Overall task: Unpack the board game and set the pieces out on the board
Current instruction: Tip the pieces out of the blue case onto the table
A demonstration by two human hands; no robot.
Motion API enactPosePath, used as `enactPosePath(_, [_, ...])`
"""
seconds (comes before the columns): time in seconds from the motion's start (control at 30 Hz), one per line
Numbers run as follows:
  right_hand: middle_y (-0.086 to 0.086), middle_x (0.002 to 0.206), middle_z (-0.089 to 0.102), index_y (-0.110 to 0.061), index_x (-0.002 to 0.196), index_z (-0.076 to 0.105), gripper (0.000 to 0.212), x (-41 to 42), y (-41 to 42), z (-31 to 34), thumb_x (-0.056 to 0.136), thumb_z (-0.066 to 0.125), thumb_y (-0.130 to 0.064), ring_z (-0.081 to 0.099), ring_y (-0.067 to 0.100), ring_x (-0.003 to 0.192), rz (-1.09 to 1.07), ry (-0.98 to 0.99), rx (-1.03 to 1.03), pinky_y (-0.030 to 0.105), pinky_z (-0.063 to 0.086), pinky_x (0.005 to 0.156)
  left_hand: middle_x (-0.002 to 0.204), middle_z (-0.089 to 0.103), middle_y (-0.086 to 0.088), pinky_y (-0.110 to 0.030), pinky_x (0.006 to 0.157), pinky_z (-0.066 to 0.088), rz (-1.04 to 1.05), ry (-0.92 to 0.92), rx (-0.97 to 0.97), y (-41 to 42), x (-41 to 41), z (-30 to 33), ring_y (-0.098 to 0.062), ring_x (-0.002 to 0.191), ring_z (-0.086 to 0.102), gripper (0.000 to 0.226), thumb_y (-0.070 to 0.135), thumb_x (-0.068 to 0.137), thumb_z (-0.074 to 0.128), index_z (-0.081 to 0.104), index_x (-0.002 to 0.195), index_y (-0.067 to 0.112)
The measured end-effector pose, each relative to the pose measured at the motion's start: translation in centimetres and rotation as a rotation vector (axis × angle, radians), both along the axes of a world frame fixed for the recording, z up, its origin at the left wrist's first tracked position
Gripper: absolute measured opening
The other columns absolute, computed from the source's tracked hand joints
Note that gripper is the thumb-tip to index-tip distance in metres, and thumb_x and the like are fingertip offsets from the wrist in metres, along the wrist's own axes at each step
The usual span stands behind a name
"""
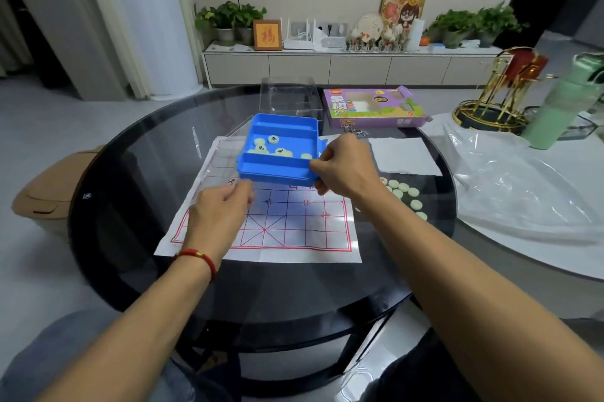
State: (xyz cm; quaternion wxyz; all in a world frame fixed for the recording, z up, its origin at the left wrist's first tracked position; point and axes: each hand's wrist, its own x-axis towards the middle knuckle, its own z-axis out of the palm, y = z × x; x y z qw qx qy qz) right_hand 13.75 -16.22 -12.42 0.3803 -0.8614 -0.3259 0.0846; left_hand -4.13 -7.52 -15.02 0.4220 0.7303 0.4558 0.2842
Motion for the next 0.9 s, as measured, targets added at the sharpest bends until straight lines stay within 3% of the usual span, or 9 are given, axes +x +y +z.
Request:
enactPosePath(0.07, [0.003, 0.059, 0.072, -0.005, 0.071, 0.070, 0.023, 0.1, -0.4, -0.1, 0.091, 0.069, -0.017, 0.068, 0.000, 0.052, 0.009, 0.003, 0.007, 0.021, 0.059, 0.063, 0.110, 0.069, -0.002, -0.029, 0.082, 0.046, -0.127, 0.228, 0.177, 0.2, 0.3, -1.0, -0.015, 0.095, 0.058, 0.029, 0.030, 0.097, 0.053, 0.074, 0.109, 0.016])
enactPosePath(0.13, [0.003, 0.058, 0.072, -0.005, 0.070, 0.070, 0.023, 0.3, -0.6, -0.2, 0.091, 0.069, -0.017, 0.069, 0.002, 0.053, 0.023, 0.003, 0.005, 0.027, 0.062, 0.069, 0.134, 0.059, 0.004, -0.037, 0.102, 0.044, -0.284, 0.481, 0.328, 0.6, 0.4, -2.4, -0.019, 0.122, 0.051, 0.036, 0.033, 0.095, 0.053, 0.064, 0.130, 0.028])
enactPosePath(0.23, [0.003, 0.058, 0.072, -0.006, 0.070, 0.070, 0.025, 0.4, -0.8, -0.3, 0.091, 0.069, -0.017, 0.070, 0.003, 0.054, 0.032, 0.023, 0.012, 0.031, 0.063, 0.074, 0.150, 0.042, 0.003, -0.053, 0.110, 0.037, -0.328, 0.776, 0.361, 0.9, 0.2, -3.8, -0.024, 0.137, 0.037, 0.051, 0.049, 0.093, 0.049, 0.043, 0.144, 0.042])
enactPosePath(0.4, [0.003, 0.054, 0.070, -0.004, 0.068, 0.071, 0.024, 0.2, -1.0, -0.4, 0.089, 0.067, -0.012, 0.068, 0.004, 0.051, 0.037, 0.033, 0.039, 0.032, 0.063, 0.072, 0.152, 0.035, 0.002, -0.055, 0.110, 0.032, -0.275, 0.848, 0.341, 1.7, -1.4, -3.7, -0.024, 0.140, 0.031, 0.056, 0.050, 0.092, 0.049, 0.037, 0.146, 0.043])
enactPosePath(0.5, [0.003, 0.052, 0.069, -0.001, 0.071, 0.071, 0.021, -0.3, -0.9, -0.1, 0.089, 0.067, -0.011, 0.068, 0.006, 0.048, 0.036, 0.040, 0.055, 0.021, 0.058, 0.061, 0.151, 0.036, 0.001, -0.055, 0.111, 0.031, -0.222, 0.859, 0.316, 2.3, -2.3, -3.2, -0.025, 0.140, 0.032, 0.055, 0.047, 0.093, 0.050, 0.038, 0.146, 0.040])
enactPosePath(0.6, [0.003, 0.053, 0.069, 0.001, 0.074, 0.071, 0.019, -0.8, -0.8, 0.2, 0.089, 0.067, -0.011, 0.067, 0.006, 0.047, 0.047, 0.024, 0.057, 0.009, 0.048, 0.048, 0.150, 0.040, -0.001, -0.054, 0.113, 0.030, -0.166, 0.820, 0.291, 3.0, -3.0, -3.1, -0.026, 0.139, 0.034, 0.054, 0.043, 0.092, 0.053, 0.042, 0.145, 0.037])
enactPosePath(0.7, [0.003, 0.055, 0.069, -0.001, 0.076, 0.071, 0.018, -1.3, -0.6, 0.2, 0.089, 0.069, -0.013, 0.069, 0.007, 0.048, 0.049, 0.029, 0.067, 0.011, 0.050, 0.048, 0.148, 0.047, -0.004, -0.049, 0.116, 0.032, -0.111, 0.673, 0.356, 3.2, -3.3, -3.1, -0.027, 0.138, 0.039, 0.054, 0.038, 0.093, 0.056, 0.047, 0.145, 0.028])
enactPosePath(0.83, [0.005, 0.053, 0.069, 0.001, 0.071, 0.070, 0.018, -1.9, -1.0, 0.6, 0.086, 0.065, -0.007, 0.069, 0.010, 0.047, 0.069, 0.020, 0.096, 0.018, 0.053, 0.052, 0.154, 0.041, 0.002, -0.043, 0.114, 0.035, -0.087, 0.212, 0.179, 1.1, -2.0, -1.6, -0.020, 0.142, 0.037, 0.062, 0.031, 0.093, 0.064, 0.039, 0.150, 0.025])
enactPosePath(0.9, [0.007, 0.054, 0.070, 0.003, 0.074, 0.069, 0.016, -2.2, -1.3, 0.8, 0.087, 0.065, -0.006, 0.069, 0.013, 0.047, 0.074, 0.045, 0.118, 0.020, 0.056, 0.051, 0.153, 0.043, 0.003, -0.051, 0.115, 0.036, -0.115, -0.124, -0.117, 0.5, -1.2, -0.7, -0.020, 0.140, 0.041, 0.072, 0.030, 0.089, 0.069, 0.034, 0.153, 0.030])
